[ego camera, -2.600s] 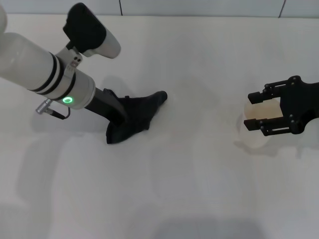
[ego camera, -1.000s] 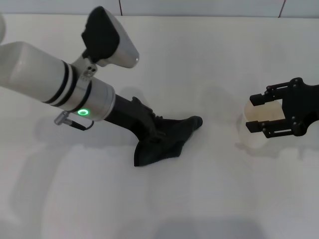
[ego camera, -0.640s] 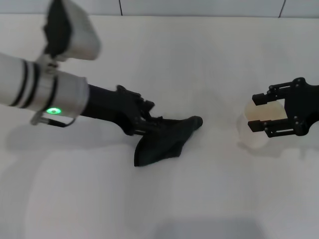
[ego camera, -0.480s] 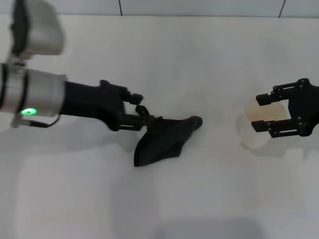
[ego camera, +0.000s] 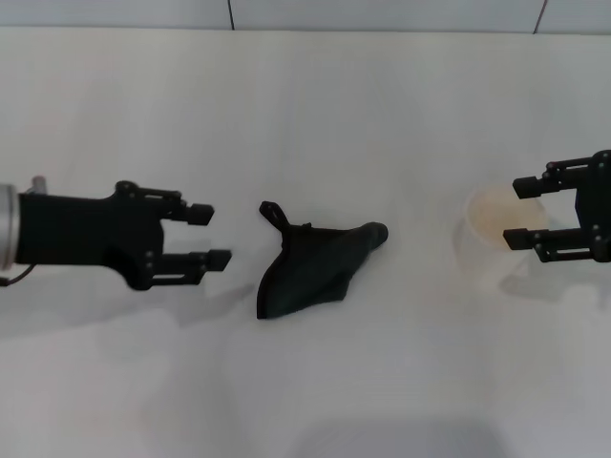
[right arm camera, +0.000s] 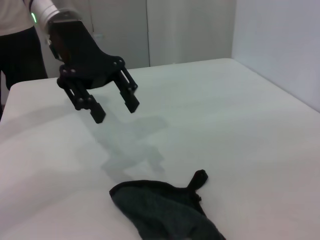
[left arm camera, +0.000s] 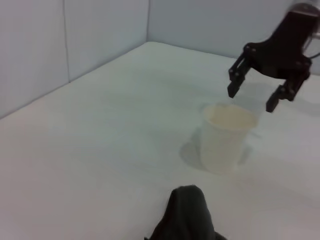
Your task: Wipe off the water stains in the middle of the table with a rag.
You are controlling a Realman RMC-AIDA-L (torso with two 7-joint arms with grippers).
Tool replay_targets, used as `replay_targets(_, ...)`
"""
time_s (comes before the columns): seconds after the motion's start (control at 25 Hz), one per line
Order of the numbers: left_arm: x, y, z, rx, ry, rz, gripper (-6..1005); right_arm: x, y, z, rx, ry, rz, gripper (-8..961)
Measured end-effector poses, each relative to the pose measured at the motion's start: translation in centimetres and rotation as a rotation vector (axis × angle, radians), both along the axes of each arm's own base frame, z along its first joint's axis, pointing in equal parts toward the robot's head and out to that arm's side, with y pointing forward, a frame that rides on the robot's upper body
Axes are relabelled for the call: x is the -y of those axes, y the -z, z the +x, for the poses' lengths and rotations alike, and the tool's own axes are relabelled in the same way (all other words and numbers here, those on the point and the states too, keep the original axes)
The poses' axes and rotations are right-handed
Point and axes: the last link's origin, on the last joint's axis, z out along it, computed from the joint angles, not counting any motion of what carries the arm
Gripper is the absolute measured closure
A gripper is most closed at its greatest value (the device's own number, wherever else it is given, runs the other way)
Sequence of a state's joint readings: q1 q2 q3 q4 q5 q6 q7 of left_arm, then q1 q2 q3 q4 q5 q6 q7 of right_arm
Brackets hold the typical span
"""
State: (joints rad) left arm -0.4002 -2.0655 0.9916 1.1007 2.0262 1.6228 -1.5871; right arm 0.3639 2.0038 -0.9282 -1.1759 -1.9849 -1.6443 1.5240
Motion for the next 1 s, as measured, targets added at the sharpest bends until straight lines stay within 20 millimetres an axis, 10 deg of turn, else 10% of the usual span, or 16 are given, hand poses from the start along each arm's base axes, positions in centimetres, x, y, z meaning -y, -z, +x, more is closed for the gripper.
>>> replay_targets(1.0, 1.6, -2.9, -3.1, 0.007, -0.053, 0.048, 397, 1.9, -0.8, 2.6, -0.121, -0.008, 0.058, 325)
